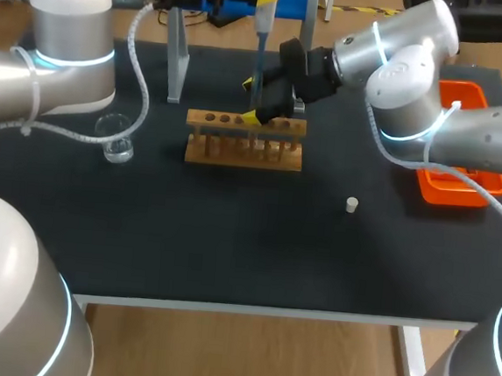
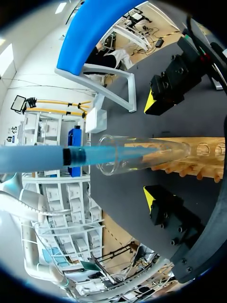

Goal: Invert the test tube, pick up the pipette, mount the tip to pipette, aspirate from beaker and dispense into the tube, eject the tip, return the pipette, and cap with the stopper.

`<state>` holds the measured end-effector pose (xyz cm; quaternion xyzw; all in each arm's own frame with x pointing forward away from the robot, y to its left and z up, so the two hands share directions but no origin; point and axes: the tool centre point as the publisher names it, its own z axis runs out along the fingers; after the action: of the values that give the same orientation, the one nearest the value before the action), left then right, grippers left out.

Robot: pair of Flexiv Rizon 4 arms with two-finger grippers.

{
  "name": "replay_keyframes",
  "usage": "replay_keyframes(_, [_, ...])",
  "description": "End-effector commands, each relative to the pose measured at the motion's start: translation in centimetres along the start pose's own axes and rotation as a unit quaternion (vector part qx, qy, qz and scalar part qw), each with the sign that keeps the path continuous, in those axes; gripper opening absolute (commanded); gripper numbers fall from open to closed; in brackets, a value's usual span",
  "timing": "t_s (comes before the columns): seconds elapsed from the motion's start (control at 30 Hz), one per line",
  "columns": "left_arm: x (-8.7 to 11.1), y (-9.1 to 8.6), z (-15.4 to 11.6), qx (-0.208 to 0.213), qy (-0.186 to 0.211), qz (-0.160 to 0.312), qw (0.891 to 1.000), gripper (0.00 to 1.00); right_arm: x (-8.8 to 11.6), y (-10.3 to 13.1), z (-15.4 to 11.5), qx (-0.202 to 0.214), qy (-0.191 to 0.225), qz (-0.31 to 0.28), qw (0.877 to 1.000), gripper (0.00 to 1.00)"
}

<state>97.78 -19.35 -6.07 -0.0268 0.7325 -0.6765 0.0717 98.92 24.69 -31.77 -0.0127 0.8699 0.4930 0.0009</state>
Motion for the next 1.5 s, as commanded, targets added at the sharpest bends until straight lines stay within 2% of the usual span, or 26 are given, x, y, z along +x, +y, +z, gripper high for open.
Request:
replay_keyframes(0.03, [0.3,-0.6,0.1,-0.004,-0.005,0.001,1.000,0.00,0.0,0.0,-0.2,0.001,0.001,0.000,1.000,1.00])
replay_keyframes(1.5, [2.0,-5.8,0.2,-0.011,-0.031,0.045,0.998,0.00,0.0,0.0,-0.2,0.001,0.001,0.000,1.000,1.00])
